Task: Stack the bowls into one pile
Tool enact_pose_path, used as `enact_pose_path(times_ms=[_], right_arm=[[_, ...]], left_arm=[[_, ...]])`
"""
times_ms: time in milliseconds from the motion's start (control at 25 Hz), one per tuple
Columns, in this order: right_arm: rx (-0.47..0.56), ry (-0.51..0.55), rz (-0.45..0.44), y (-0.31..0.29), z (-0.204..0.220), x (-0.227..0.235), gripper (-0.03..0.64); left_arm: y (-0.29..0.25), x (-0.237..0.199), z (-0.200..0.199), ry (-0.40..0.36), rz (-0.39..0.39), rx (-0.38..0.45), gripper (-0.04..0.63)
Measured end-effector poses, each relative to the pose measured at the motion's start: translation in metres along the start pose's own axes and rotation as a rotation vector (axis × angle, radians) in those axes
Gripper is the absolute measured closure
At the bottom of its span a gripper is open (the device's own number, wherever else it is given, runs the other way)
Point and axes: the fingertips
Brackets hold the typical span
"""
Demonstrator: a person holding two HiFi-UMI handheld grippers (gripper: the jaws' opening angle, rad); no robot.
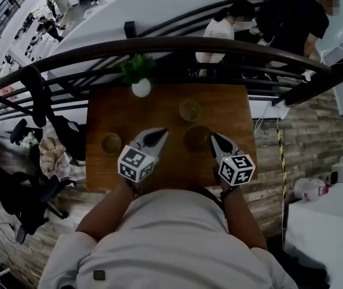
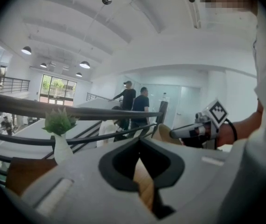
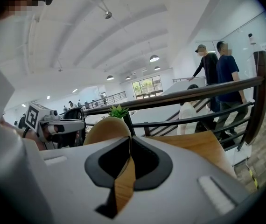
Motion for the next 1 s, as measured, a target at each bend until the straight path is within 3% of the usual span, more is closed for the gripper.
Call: enact_pose_path(times_ms=[360, 1000], right_arm=[[-0.049, 0.012, -0.03, -0.036, -0.008, 0.032, 0.594], [-0.166, -0.038, -0.1, -0.136, 0.006, 0.117, 0.594]], left_arm=[[-0.034, -0.018, 0.01, 0.05, -0.024, -0.023, 0.591], [-0.134, -0.07, 0.056, 0.166, -0.073, -0.143, 0.591]])
Point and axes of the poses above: the fingertips, and each gripper's own axes: y backward along the fingers, x to its right, z out of its underside, and after that the axes turned 2 degrees about -x, right-handed
